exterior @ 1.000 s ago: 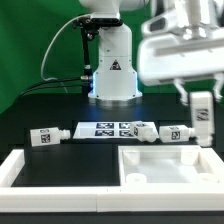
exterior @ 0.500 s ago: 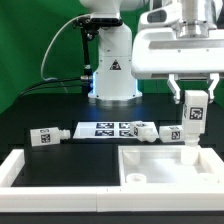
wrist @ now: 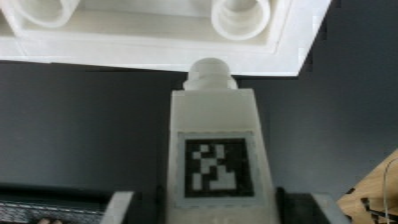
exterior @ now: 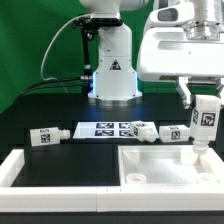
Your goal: Assemble one leg
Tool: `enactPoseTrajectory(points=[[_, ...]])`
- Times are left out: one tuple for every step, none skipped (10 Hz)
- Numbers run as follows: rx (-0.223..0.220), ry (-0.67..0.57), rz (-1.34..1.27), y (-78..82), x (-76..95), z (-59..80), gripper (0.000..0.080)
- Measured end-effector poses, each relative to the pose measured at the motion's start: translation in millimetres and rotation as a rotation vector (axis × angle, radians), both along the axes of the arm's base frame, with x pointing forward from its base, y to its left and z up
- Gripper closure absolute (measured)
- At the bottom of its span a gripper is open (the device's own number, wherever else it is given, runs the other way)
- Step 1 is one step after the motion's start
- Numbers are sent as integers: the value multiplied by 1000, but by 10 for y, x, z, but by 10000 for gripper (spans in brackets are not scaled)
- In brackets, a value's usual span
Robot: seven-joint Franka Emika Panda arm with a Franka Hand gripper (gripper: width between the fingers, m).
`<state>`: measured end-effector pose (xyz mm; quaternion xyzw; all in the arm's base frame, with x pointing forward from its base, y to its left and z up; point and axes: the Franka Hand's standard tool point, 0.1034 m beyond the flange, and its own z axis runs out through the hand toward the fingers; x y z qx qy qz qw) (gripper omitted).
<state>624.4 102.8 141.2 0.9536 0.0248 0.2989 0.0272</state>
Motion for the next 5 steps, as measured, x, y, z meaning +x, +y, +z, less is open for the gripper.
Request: enactPoseTrajectory(points=[[0,3,0,9,-4,-15,512],[0,17,3,32,0,-58,512],[6,35,-2,23,64,-91,512],[14,42,-10,-10,105,-107,512],[26,47,-20,-13,100,-143,512]])
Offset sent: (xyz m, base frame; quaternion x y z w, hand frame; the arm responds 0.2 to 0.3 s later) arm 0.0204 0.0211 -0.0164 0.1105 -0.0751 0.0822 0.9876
